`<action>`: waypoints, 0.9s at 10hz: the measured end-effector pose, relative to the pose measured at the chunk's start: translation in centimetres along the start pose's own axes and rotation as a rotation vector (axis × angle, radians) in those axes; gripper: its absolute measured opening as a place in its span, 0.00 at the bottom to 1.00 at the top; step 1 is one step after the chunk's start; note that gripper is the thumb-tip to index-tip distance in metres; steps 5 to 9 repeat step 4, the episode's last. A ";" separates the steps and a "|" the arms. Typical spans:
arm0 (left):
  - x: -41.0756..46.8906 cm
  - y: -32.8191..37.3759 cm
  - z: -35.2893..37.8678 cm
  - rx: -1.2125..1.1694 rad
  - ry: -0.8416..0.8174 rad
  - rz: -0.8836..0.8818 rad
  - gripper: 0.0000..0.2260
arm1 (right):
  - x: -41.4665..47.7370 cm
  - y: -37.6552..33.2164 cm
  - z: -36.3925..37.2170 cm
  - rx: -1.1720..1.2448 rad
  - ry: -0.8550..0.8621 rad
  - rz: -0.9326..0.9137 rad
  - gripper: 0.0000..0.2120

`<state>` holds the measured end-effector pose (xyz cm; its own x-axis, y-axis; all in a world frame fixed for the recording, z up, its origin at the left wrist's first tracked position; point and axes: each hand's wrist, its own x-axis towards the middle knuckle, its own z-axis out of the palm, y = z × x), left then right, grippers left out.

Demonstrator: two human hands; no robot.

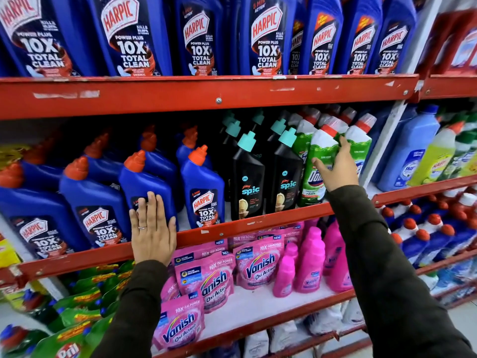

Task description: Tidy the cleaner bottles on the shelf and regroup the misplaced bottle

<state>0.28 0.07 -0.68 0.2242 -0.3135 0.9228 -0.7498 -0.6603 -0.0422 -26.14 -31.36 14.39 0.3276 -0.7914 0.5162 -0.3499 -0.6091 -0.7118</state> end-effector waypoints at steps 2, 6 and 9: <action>0.2 1.9 -1.8 0.001 -0.087 -0.098 0.31 | -3.3 0.3 1.4 -0.043 0.244 -0.186 0.25; 1.2 6.6 -5.1 0.017 -0.147 -0.065 0.30 | -7.7 -2.1 2.6 -0.129 0.105 -0.437 0.26; 1.2 6.6 -5.1 0.017 -0.147 -0.065 0.30 | -7.7 -2.1 2.6 -0.129 0.105 -0.437 0.26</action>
